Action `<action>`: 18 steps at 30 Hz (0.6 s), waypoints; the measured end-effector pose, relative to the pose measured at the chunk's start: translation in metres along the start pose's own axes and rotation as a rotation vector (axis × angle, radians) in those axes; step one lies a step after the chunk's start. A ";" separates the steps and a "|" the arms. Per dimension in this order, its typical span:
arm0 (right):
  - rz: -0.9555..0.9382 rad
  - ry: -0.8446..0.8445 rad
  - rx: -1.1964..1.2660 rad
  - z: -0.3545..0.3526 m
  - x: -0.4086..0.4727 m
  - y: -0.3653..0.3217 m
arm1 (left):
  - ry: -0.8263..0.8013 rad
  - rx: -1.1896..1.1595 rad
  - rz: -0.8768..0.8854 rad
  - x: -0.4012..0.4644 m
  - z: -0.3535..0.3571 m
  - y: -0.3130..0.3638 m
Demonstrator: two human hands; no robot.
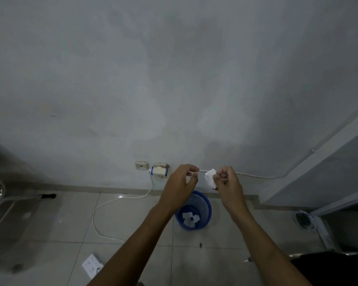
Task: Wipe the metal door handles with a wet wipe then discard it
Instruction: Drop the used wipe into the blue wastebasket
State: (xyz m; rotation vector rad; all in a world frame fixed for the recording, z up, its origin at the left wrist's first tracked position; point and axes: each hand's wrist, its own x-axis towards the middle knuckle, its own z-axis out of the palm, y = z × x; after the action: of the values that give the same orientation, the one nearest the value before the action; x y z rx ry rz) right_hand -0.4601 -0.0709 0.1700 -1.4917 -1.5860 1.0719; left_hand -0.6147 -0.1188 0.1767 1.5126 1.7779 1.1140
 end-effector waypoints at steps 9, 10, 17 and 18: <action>0.054 -0.012 -0.050 0.080 0.038 0.140 | -0.026 0.083 -0.013 0.030 0.085 -0.152; 0.051 -0.017 -0.049 0.087 0.039 0.153 | -0.032 0.108 -0.014 0.033 0.094 -0.166; 0.044 0.010 -0.124 0.134 0.048 0.262 | -0.082 0.296 0.044 0.039 0.162 -0.269; 0.041 0.013 -0.136 0.140 0.049 0.275 | -0.087 0.317 0.066 0.039 0.170 -0.280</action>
State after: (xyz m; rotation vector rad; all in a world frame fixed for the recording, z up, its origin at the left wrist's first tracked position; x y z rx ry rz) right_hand -0.4773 -0.0384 -0.1400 -1.6239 -1.6546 0.9913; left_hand -0.6271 -0.0466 -0.1452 1.7855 1.9237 0.8088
